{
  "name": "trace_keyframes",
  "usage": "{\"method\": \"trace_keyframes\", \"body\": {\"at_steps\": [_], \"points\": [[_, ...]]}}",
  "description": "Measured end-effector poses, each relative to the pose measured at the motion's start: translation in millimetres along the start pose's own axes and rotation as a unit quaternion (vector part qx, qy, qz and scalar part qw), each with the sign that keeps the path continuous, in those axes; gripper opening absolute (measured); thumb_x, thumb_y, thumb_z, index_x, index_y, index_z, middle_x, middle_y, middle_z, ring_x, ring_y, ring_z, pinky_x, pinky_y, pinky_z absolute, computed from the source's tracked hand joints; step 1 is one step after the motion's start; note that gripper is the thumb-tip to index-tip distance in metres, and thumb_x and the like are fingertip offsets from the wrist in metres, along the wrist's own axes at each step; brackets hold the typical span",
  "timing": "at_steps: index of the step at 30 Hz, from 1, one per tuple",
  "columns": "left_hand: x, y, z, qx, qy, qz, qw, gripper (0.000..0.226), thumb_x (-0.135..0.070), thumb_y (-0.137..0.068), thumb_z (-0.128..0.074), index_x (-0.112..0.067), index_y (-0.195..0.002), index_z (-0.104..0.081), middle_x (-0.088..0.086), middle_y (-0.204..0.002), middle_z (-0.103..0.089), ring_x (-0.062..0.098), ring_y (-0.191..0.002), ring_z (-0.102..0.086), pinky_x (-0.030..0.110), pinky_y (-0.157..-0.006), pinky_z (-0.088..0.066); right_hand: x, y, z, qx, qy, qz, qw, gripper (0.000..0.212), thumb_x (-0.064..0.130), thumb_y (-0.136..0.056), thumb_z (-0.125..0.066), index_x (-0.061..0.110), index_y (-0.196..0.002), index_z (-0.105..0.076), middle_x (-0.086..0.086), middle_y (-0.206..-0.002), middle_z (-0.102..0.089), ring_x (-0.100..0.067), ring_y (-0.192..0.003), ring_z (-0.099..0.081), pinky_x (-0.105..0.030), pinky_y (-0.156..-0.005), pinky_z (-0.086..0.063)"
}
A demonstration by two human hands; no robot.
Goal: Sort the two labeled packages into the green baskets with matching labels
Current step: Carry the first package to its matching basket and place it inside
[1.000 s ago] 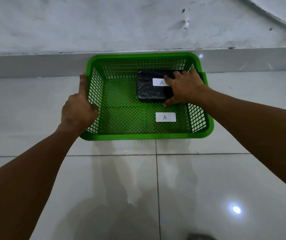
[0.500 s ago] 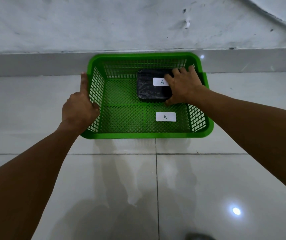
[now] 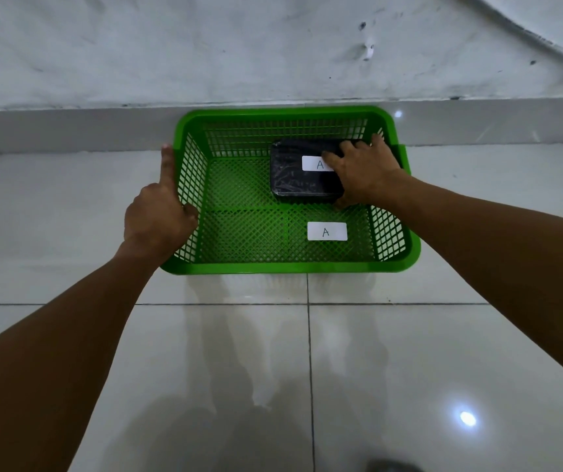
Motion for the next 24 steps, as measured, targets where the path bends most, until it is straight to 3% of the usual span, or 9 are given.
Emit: {"method": "trace_keyframes", "body": {"at_steps": [5,9,14,17,19,24], "points": [[-2.1,0.6,0.1,0.002,-0.005,-0.003,1.0,0.095,-0.018,-0.083,-0.062,-0.022,-0.151,0.005,0.028,-0.1,-0.06,0.044,-0.089,-0.058,0.04,-0.065,-0.038,1.3,0.5,1.0,0.002,-0.008,-0.005,1.0,0.106,0.065,-0.065,-0.071,0.017,-0.146,-0.024,-0.016,-0.141,-0.041,-0.036,-0.13,-0.042,-0.054,-0.109,-0.027],[-3.3,-0.2,-0.9,0.004,-0.022,-0.014,1.0,0.096,-0.02,-0.083,-0.062,-0.019,-0.15,0.006,0.028,-0.102,-0.059,0.044,-0.09,-0.058,0.042,-0.066,-0.04,0.9,4.7,7.7,0.004,-0.006,-0.008,1.0,0.116,0.07,-0.061,-0.071,0.018,-0.149,-0.015,-0.018,-0.148,-0.034,-0.038,-0.136,-0.035,-0.058,-0.112,-0.021],[-6.6,-1.1,-0.3,0.011,-0.085,-0.009,0.996,0.098,-0.043,-0.084,-0.06,-0.019,-0.15,0.007,0.03,-0.129,-0.041,0.049,-0.106,-0.051,0.055,-0.079,-0.046,-1.5,8.1,24.8,-0.013,-0.012,-0.009,1.0,0.12,0.072,-0.058,-0.071,0.019,-0.15,-0.015,-0.018,-0.15,-0.033,-0.037,-0.137,-0.034,-0.058,-0.114,-0.021],[-9.7,-0.3,5.2,0.001,-0.124,-0.017,0.992,0.103,-0.064,-0.08,-0.051,-0.018,-0.149,0.01,0.026,-0.153,-0.014,0.047,-0.137,-0.022,0.064,-0.1,-0.031,-5.0,16.4,36.9,-0.029,-0.033,-0.01,0.999,0.12,0.075,-0.057,-0.069,0.019,-0.149,-0.017,-0.017,-0.151,-0.033,-0.035,-0.138,-0.033,-0.056,-0.114,-0.019],[-15.1,3.1,13.2,0.009,-0.129,-0.027,0.991,0.104,-0.07,-0.079,-0.044,-0.016,-0.149,0.01,0.021,-0.158,0.003,0.039,-0.146,0.0,0.064,-0.109,-0.015,-6.7,29.1,45.2,-0.034,-0.067,-0.009,0.997,0.116,0.073,-0.059,-0.068,0.019,-0.149,-0.018,-0.015,-0.152,-0.033,-0.033,-0.14,-0.032,-0.054,-0.116,-0.017],[-46.2,29.6,48.7,0.057,-0.106,-0.077,0.99,0.102,-0.058,-0.082,-0.054,-0.008,-0.15,0.004,0.017,-0.159,0.007,0.031,-0.147,0.009,0.057,-0.115,-0.002,-14.0,87.5,72.2,-0.016,-0.189,-0.028,0.981,0.104,0.069,-0.067,-0.066,0.019,-0.147,-0.021,-0.01,-0.151,-0.035,-0.029,-0.139,-0.035,-0.052,-0.117,-0.018]]}}
Point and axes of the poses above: each hand's wrist, its own y-axis away from the middle knuckle, its own z-axis out of the back of the hand, x = y × z, the point moved 10 cm from there along -y, towards the middle knuckle
